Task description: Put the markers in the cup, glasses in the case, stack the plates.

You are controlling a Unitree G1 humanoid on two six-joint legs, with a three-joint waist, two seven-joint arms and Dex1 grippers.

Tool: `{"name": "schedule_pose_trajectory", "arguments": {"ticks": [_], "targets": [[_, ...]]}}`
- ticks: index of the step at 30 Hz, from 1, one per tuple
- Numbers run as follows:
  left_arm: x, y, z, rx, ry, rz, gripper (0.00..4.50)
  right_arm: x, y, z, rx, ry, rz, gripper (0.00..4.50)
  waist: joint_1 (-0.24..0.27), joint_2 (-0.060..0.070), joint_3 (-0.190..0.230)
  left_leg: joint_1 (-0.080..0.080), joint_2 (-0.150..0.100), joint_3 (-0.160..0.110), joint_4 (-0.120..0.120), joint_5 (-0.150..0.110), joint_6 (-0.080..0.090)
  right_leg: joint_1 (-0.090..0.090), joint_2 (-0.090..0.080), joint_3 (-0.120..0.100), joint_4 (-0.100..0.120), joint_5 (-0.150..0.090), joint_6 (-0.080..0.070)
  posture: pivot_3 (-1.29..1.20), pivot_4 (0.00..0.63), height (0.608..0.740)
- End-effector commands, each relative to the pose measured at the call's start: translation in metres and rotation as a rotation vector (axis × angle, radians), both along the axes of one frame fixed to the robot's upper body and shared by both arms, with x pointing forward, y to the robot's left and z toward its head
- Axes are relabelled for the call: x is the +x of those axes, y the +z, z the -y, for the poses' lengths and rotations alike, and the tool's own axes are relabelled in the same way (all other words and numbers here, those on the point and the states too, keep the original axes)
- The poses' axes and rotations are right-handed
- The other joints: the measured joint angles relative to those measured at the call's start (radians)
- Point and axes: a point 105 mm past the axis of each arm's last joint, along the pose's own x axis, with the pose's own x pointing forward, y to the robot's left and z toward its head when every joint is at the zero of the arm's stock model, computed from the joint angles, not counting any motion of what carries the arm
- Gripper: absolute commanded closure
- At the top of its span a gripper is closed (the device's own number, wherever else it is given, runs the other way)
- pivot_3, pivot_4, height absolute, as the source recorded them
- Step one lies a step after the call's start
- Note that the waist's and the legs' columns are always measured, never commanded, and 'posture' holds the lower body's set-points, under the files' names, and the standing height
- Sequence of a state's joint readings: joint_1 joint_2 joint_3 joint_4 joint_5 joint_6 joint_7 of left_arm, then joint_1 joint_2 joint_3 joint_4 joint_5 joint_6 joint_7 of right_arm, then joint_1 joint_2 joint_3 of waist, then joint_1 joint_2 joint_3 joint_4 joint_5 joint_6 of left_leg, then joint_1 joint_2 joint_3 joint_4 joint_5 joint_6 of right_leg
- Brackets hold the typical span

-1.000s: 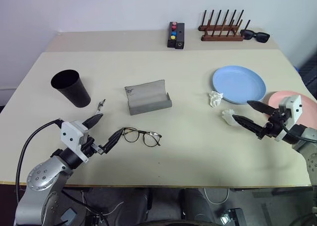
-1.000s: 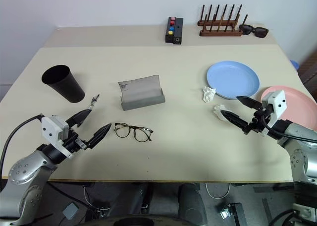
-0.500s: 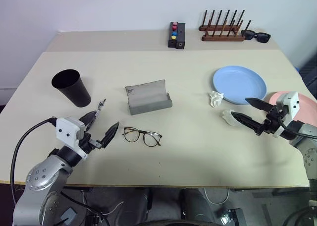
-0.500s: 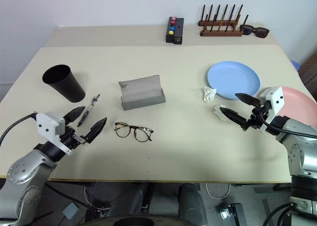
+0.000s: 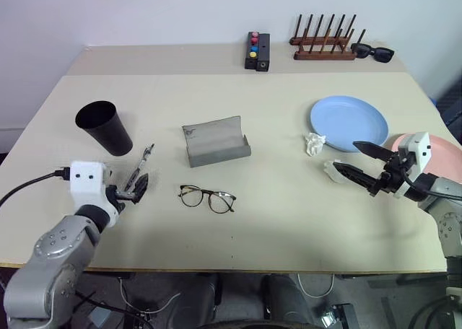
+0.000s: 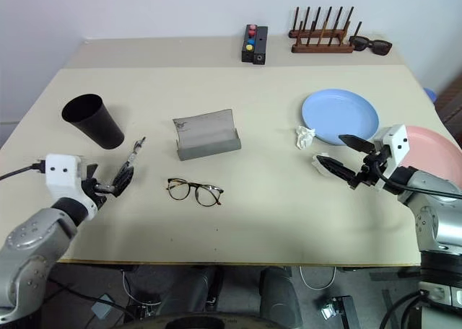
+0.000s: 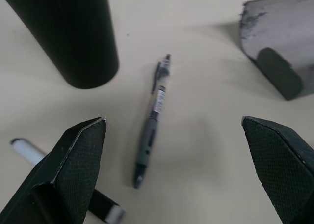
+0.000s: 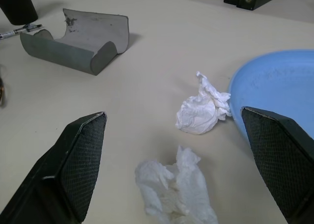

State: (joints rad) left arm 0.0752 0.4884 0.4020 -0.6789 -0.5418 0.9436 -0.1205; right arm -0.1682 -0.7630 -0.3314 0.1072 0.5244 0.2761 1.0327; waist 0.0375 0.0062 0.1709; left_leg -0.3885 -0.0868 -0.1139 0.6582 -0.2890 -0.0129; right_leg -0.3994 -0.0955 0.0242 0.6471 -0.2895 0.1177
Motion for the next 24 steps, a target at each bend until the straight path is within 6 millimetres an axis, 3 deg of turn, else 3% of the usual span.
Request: {"name": "schedule_pose_trajectory", "arguments": {"ticks": [1, 4, 8, 24], "targets": [[0.007, 0.016, -0.012, 0.028, 0.048, 0.007, 0.0, 0.0, 0.011, -0.001, -0.005, 0.011, 0.052, 0.03, 0.0, 0.0, 0.0, 0.0, 0.0, 0.0, 0.0, 0.0, 0.0, 0.0, 0.0, 0.0, 0.0, 0.0, 0.0, 0.0, 0.15, 0.74], [0.015, 0.019, -0.017, 0.069, 0.044, -0.048, 0.0, 0.0, 0.011, -0.001, -0.007, 0.011, 0.052, 0.03, -0.001, 0.0, 0.0, 0.0, 0.0, 0.0, 0.0, 0.002, -0.003, 0.0, 0.0, 0.0, 0.0, 0.0, 0.0, 0.0, 0.15, 0.74], [0.018, 0.004, -0.021, 0.091, 0.01, -0.187, 0.0, -0.001, 0.01, 0.0, -0.011, 0.009, 0.053, 0.03, -0.006, 0.0, 0.0, 0.0, -0.001, 0.0, -0.001, 0.002, -0.004, -0.001, 0.0, 0.001, 0.0, 0.0, 0.0, 0.0, 0.15, 0.74], [0.031, -0.007, -0.014, 0.031, -0.057, -0.281, 0.0, -0.016, 0.014, -0.001, -0.006, 0.039, 0.048, 0.03, -0.012, 0.0, 0.0, -0.001, -0.001, 0.0, -0.002, 0.003, -0.005, -0.004, -0.001, 0.001, 0.001, 0.0, 0.0, 0.0, 0.15, 0.74]]}}
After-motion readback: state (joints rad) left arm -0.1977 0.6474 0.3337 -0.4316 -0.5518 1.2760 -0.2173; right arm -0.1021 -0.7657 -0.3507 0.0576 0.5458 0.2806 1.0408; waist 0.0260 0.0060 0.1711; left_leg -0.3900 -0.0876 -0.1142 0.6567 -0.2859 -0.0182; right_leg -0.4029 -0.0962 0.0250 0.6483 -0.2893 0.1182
